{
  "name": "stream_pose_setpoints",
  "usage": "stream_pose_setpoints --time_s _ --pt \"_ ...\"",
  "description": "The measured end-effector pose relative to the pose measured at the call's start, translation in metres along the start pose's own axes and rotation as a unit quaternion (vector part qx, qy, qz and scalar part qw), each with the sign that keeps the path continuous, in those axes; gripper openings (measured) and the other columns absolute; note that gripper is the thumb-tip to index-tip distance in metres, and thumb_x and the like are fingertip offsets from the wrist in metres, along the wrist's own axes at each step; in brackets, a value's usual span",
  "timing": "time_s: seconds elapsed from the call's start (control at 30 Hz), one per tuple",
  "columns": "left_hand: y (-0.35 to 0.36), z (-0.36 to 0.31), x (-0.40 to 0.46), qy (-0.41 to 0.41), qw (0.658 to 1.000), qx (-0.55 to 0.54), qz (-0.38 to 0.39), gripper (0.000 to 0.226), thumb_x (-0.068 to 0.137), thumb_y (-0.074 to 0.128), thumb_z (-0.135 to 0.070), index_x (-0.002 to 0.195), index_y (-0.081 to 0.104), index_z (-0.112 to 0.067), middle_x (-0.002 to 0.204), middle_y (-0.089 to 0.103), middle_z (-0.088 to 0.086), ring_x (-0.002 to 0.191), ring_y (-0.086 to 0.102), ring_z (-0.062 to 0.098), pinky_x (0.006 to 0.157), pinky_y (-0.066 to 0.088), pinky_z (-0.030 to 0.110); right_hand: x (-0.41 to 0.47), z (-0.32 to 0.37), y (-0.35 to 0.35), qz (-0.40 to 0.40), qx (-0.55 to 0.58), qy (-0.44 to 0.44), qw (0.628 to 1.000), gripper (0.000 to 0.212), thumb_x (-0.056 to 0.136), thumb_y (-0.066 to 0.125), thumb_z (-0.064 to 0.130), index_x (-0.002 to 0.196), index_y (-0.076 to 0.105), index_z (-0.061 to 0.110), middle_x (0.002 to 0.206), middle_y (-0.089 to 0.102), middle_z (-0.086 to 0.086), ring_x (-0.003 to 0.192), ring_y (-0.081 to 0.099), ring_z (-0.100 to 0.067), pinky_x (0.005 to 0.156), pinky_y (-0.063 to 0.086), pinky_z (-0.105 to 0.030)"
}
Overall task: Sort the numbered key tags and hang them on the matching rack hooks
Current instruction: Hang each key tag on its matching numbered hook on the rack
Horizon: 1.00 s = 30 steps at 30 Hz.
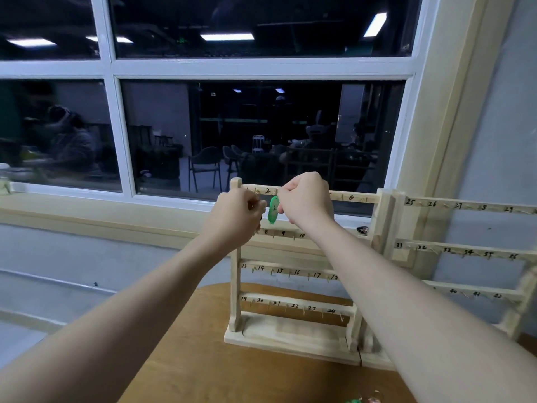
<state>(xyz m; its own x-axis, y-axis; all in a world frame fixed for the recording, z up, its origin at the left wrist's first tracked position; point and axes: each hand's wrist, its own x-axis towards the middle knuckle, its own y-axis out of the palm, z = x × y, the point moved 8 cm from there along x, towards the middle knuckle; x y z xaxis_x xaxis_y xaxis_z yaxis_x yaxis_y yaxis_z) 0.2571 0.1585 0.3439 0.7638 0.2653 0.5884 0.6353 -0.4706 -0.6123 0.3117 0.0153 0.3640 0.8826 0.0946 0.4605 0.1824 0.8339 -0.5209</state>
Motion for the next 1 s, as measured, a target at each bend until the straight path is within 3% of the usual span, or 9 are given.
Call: stream_pose_setpoints --time_s 0.1,0.2,0.33,0.47,0.6,0.77,0.87,0.93,1.0 --pt "0.001 -0.003 -0.007 0.011 1.000 -0.001 0.011 0.033 0.102 0.056 -0.028 0.077 0.069 -0.012 0.060 0.068 -0.002 0.055 0.065 0.007 0.058 0.054 0.025 -0.003 -0.002 0.002 -0.011 -0.029 -0.005 1.000 0.023 0.084 0.052 0.010 0.070 0.071 0.007 0.067 0.071 -0.006 0.058 0.069 -0.034 0.057 0.063 -0.046" --pt "0.002 -0.006 -0.014 0.014 1.000 -0.003 0.023 0.036 0.102 0.055 -0.033 0.075 0.069 -0.013 0.057 0.067 -0.003 0.053 0.063 0.005 0.058 0.054 0.028 -0.008 -0.002 0.001 -0.004 -0.039 -0.015 0.999 0.025 0.087 0.053 0.010 0.071 0.072 0.011 0.069 0.072 -0.005 0.057 0.068 -0.029 0.058 0.063 -0.042" --pt "0.015 -0.013 -0.030 0.014 0.998 -0.016 0.061 0.037 0.102 0.052 -0.038 0.079 0.069 -0.014 0.062 0.068 -0.001 0.057 0.066 0.013 0.061 0.060 0.036 -0.019 -0.012 -0.005 0.030 -0.041 -0.025 0.998 0.029 0.090 0.053 0.011 0.069 0.072 0.014 0.057 0.070 0.002 0.043 0.064 -0.016 0.058 0.063 -0.040" --pt "0.047 -0.015 -0.056 0.019 0.994 -0.001 0.111 0.037 0.102 0.051 -0.042 0.079 0.066 -0.017 0.067 0.069 0.000 0.063 0.068 0.019 0.065 0.061 0.041 -0.040 -0.045 -0.018 0.050 -0.026 -0.033 0.998 0.026 0.093 0.058 0.020 0.070 0.070 0.022 0.058 0.071 0.003 0.050 0.066 -0.018 0.063 0.063 -0.044" --pt "0.091 -0.020 -0.083 0.025 0.986 0.016 0.164 0.040 0.101 0.051 -0.042 0.072 0.062 -0.018 0.065 0.067 -0.001 0.062 0.066 0.020 0.059 0.057 0.037 -0.068 -0.099 -0.026 0.095 -0.071 -0.016 0.993 0.027 0.098 0.059 0.027 0.073 0.068 0.024 0.062 0.070 0.001 0.059 0.070 -0.020 0.068 0.063 -0.043" --pt "0.161 -0.034 -0.119 0.030 0.969 0.030 0.245 0.029 0.099 0.052 -0.034 0.075 0.061 -0.021 0.067 0.061 -0.003 0.060 0.057 0.018 0.051 0.038 0.028 -0.102 -0.187 -0.053 0.124 -0.142 0.052 0.981 0.029 0.097 0.059 0.031 0.071 0.068 0.021 0.061 0.069 -0.003 0.057 0.065 -0.019 0.063 0.059 -0.040" --pt "0.203 -0.045 -0.139 0.048 0.954 0.020 0.294 0.038 0.097 0.054 -0.027 0.060 0.048 -0.022 0.058 0.051 -0.005 0.057 0.052 0.019 0.049 0.033 0.029 -0.122 -0.247 -0.082 0.129 -0.190 0.101 0.968 0.026 0.093 0.062 0.030 0.069 0.068 0.021 0.061 0.068 0.003 0.062 0.064 -0.015 0.064 0.055 -0.034" --pt "0.229 -0.053 -0.151 0.062 0.944 0.008 0.325 0.035 0.096 0.056 -0.028 0.062 0.050 -0.026 0.065 0.058 -0.005 0.059 0.055 0.015 0.053 0.037 0.027 -0.137 -0.285 -0.106 0.120 -0.202 0.138 0.962 0.022 0.090 0.063 0.028 0.069 0.069 0.022 0.066 0.069 0.005 0.068 0.066 -0.015 0.068 0.056 -0.035" --pt "0.253 -0.063 -0.161 0.075 0.935 0.006 0.346 0.019 0.095 0.059 -0.030 0.077 0.065 -0.025 0.089 0.072 -0.001 0.077 0.066 0.018 0.065 0.049 0.028 -0.152 -0.323 -0.129 0.104 -0.203 0.179 0.957 0.024 0.089 0.062 0.025 0.067 0.068 0.017 0.063 0.068 0.002 0.066 0.065 -0.020 0.066 0.054 -0.034"
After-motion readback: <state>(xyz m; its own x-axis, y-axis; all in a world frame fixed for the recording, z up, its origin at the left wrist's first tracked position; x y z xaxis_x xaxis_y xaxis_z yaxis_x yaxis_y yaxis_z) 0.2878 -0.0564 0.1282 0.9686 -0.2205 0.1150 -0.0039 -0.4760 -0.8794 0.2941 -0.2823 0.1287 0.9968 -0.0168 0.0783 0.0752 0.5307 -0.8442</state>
